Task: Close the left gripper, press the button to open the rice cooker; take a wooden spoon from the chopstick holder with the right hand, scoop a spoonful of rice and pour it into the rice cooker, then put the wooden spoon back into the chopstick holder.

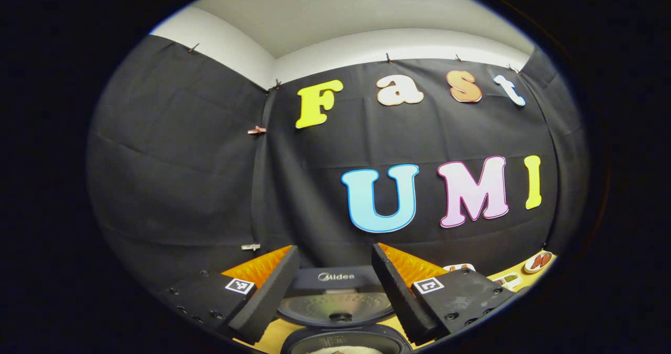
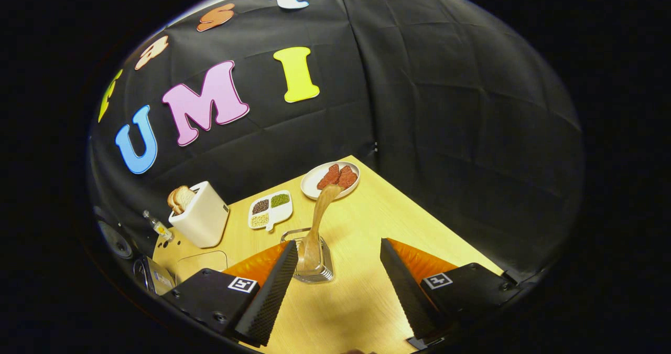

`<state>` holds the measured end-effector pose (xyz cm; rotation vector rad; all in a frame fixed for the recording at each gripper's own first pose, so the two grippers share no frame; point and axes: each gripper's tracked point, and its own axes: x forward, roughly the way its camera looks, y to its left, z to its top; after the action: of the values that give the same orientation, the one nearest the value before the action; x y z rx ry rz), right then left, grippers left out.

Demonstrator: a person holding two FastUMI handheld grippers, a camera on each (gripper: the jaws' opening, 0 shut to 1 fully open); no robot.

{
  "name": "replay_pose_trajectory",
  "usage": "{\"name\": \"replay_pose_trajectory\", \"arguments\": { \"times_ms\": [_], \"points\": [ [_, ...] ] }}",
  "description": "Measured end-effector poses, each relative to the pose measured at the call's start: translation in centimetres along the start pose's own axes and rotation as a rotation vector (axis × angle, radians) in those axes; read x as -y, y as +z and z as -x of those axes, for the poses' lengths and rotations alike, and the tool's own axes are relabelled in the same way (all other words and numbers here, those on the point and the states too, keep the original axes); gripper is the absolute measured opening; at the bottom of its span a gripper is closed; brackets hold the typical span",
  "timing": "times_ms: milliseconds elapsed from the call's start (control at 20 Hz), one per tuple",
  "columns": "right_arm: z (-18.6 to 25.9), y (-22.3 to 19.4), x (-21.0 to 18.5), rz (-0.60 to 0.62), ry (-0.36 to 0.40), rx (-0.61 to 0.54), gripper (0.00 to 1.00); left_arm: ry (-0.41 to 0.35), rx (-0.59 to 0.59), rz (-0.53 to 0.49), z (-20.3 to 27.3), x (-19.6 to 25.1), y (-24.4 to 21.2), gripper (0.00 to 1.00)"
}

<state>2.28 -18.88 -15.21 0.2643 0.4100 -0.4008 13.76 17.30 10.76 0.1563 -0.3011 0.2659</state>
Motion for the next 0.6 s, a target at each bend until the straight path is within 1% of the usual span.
{"name": "replay_pose_trajectory", "arguments": {
  "times_ms": [50,150,300,400,500,550,600],
  "points": [
    [1.0,-0.2,0.3,-0.001,-0.016,0.000,0.98,-0.016,0.007,-0.009,-1.0,-0.1,0.0,0.92],
    [2.8,0.1,0.2,-0.008,-0.023,0.023,0.99,-0.047,0.002,-0.031,-2.7,0.2,-0.7,0.92],
    [4.1,0.0,0.0,-0.021,-0.035,0.042,0.98,-0.070,-0.052,-0.086,-4.5,0.0,-1.7,0.98],
    [4.5,-0.5,-0.4,-0.033,-0.040,0.040,0.98,-0.082,-0.113,-0.104,-4.7,0.0,-3.2,0.99],
    [4.5,-1.1,-1.1,-0.039,-0.037,0.032,0.99,-0.093,-0.124,-0.083,-4.9,0.0,-3.1,1.00],
    [4.5,-1.3,-1.5,-0.039,-0.033,0.028,0.99,-0.094,-0.149,-0.071,-4.5,0.1,-3.7,0.95],
    [4.5,-1.5,-1.9,-0.037,-0.028,0.025,0.99,-0.099,-0.162,-0.049,-4.1,0.1,-3.6,1.00]
  ]
}}
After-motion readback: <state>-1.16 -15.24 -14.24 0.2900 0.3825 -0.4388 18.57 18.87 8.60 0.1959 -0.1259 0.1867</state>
